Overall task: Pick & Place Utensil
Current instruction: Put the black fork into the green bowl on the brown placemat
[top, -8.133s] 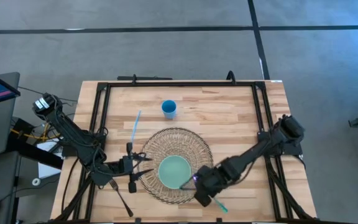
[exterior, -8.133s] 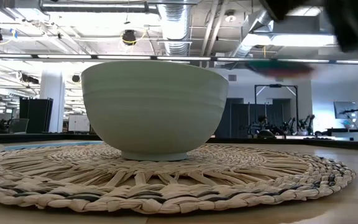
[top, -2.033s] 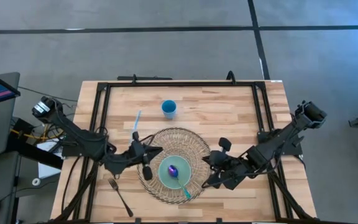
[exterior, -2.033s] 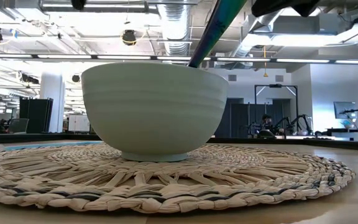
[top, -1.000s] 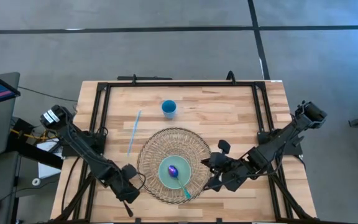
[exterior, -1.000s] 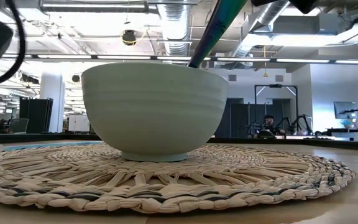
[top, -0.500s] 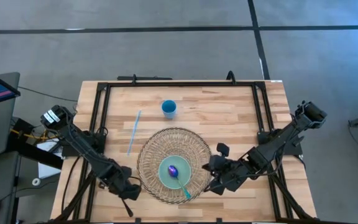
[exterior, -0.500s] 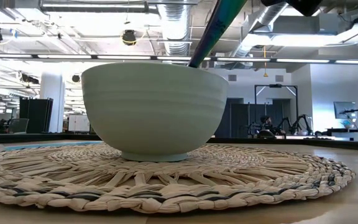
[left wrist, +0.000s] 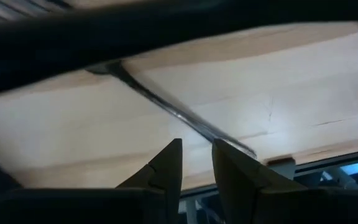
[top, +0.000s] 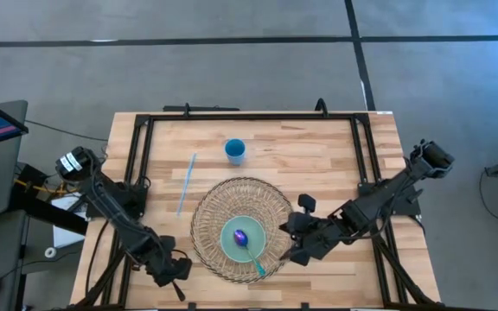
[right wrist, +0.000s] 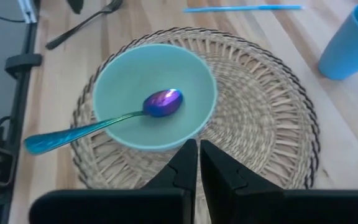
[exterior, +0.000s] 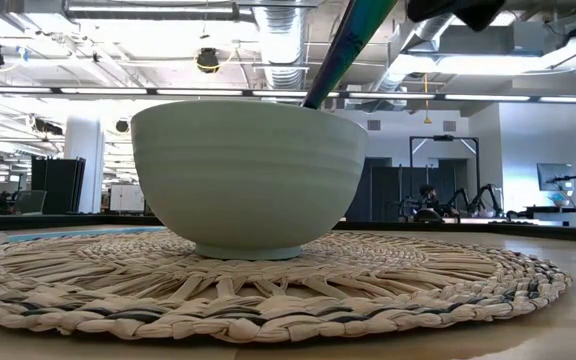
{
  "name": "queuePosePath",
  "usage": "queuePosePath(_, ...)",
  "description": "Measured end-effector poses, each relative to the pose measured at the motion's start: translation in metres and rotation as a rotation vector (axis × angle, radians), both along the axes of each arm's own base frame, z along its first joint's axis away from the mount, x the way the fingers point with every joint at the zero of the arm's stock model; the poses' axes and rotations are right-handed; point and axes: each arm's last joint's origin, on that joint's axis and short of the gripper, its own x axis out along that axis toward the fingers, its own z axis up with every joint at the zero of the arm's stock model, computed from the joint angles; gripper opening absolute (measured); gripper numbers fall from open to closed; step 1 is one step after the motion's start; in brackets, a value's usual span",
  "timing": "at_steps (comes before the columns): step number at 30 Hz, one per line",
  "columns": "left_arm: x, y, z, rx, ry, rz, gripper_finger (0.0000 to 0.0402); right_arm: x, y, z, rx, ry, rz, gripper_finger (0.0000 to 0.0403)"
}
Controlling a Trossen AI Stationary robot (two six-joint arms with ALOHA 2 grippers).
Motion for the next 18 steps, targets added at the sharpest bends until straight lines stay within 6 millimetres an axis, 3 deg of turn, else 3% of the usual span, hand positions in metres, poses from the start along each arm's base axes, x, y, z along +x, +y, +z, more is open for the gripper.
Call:
queuePosePath(7, -0.011, -0.011, -0.005, 0.038, -0.015, 0.057, 0.0088, 0.003, -0.005, 0.0, 0.0, 0.0, -0.019, 0.0013)
queuePosePath(18, -0.011, -0.021, -0.023, 0.077, 0.033, 0.032, 0.0088, 0.003, -0.005, 0.0, 0.0, 0.0, -0.019, 0.0013)
